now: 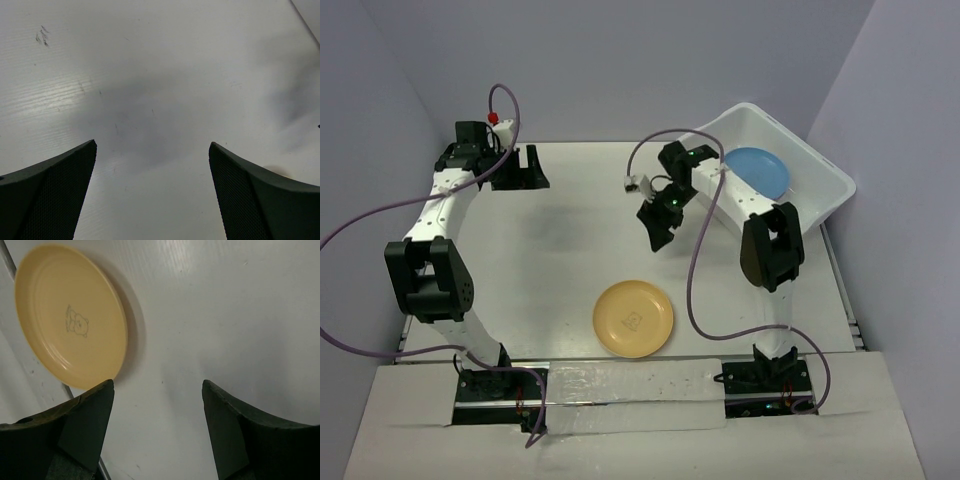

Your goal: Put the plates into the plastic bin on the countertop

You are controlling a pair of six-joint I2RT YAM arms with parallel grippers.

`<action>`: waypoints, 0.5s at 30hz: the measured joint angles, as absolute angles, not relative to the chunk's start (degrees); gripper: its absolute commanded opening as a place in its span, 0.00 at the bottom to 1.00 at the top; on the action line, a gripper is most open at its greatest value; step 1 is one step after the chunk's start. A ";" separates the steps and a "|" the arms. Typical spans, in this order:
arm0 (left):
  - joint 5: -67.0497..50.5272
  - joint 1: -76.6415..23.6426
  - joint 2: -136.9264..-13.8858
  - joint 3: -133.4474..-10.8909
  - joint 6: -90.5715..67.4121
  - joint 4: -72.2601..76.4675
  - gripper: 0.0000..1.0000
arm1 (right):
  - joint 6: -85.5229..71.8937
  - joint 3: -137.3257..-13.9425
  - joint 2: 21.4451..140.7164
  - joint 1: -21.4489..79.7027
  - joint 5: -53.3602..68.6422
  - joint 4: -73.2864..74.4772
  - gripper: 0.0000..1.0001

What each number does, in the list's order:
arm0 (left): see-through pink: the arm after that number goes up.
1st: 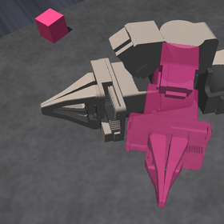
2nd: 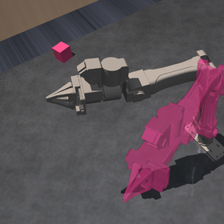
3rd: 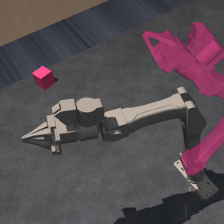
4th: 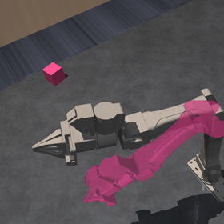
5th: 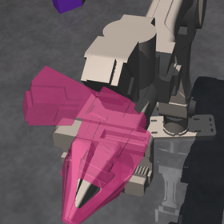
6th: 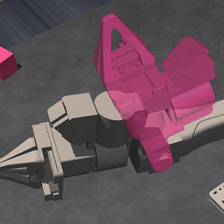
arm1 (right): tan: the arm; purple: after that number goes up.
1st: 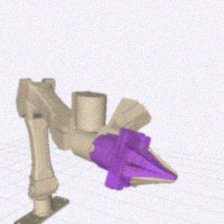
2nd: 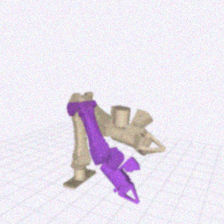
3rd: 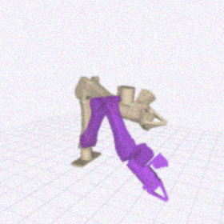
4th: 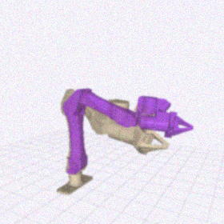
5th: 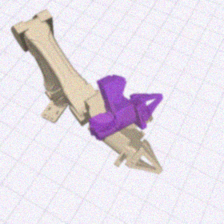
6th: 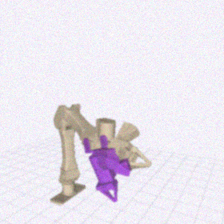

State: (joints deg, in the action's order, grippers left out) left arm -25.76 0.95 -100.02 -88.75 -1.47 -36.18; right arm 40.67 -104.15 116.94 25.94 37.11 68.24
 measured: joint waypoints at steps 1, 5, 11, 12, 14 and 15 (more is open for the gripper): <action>-25.76 0.95 -99.76 -88.38 -1.36 -36.18 0.99 | 41.64 -103.53 118.09 26.29 36.54 69.00 0.78; -25.76 0.95 -99.35 -87.29 -1.21 -36.14 0.99 | 43.66 -103.00 121.25 28.22 35.22 70.37 0.77; -25.76 0.95 -99.33 -84.85 -1.15 -36.15 0.99 | 43.49 -102.71 123.61 32.09 34.07 70.15 0.73; -25.76 0.95 -99.33 -84.47 -1.14 -36.14 0.99 | 43.30 -102.56 123.77 32.57 33.96 70.07 0.73; -25.78 0.95 -99.33 -83.76 -1.06 -36.16 0.99 | 42.76 -101.70 123.92 33.41 33.86 69.19 0.72; -25.78 0.95 -99.33 -83.45 -0.89 -36.15 0.99 | 42.42 -101.06 123.96 33.72 33.76 68.88 0.71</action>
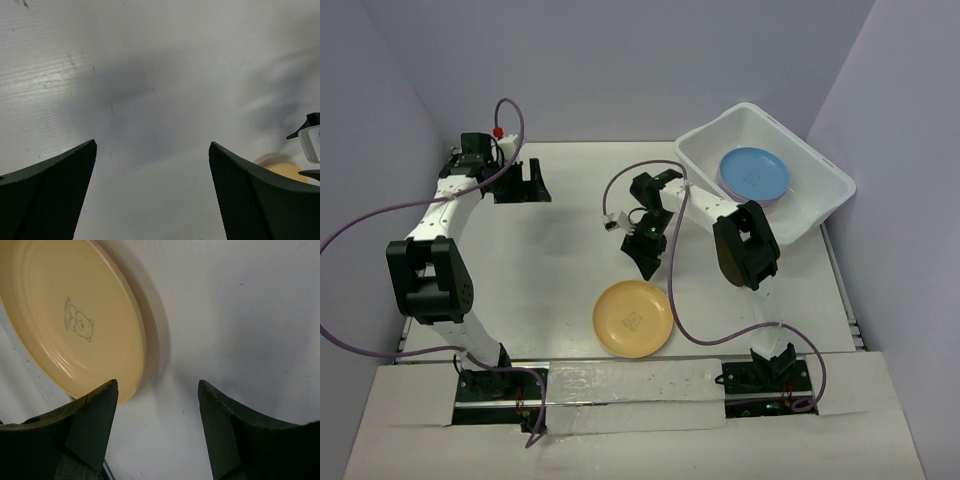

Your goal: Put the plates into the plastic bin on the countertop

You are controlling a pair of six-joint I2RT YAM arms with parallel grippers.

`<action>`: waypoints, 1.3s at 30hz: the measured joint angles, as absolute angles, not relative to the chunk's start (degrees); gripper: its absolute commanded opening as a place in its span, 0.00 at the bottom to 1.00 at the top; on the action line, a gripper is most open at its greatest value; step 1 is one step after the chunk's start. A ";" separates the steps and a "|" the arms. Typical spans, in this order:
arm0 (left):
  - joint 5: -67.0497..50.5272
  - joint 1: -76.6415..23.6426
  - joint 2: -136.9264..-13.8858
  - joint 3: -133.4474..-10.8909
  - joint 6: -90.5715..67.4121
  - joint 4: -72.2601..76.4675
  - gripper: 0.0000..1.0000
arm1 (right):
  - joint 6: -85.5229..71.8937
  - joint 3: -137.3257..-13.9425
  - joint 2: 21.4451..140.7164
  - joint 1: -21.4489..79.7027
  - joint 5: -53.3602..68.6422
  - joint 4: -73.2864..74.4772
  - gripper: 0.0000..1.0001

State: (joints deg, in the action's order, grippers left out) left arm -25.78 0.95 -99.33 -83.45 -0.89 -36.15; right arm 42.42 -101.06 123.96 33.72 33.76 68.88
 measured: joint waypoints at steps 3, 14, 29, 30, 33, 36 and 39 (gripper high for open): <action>-25.78 0.95 -99.31 -82.81 -0.13 -36.18 0.99 | 41.32 -98.87 124.20 34.38 33.61 67.88 0.70; -25.76 1.38 -99.31 -81.07 2.00 -36.25 0.99 | 35.45 -92.80 124.03 37.35 32.87 61.69 0.51; -25.76 1.56 -99.31 -79.32 2.23 -36.42 0.99 | 27.92 -83.19 116.28 38.94 29.43 52.24 0.00; -25.76 1.56 -99.31 -79.53 2.22 -36.59 0.99 | 27.92 -83.46 115.47 38.32 29.43 52.29 0.00; -25.81 1.58 -99.41 -81.35 2.15 -36.83 0.99 | 27.04 -90.70 114.50 33.10 31.15 55.60 0.00; -26.17 1.58 -100.03 -84.24 1.76 -36.14 0.99 | 24.27 -102.26 113.92 23.17 34.52 55.73 0.00; -26.43 1.54 -101.00 -86.70 0.44 -35.56 0.99 | 19.55 -110.93 112.31 11.20 35.41 54.29 0.00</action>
State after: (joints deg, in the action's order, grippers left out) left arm -26.43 1.54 -101.00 -86.70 0.44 -35.56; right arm 19.55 -110.93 112.31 11.20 35.41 54.29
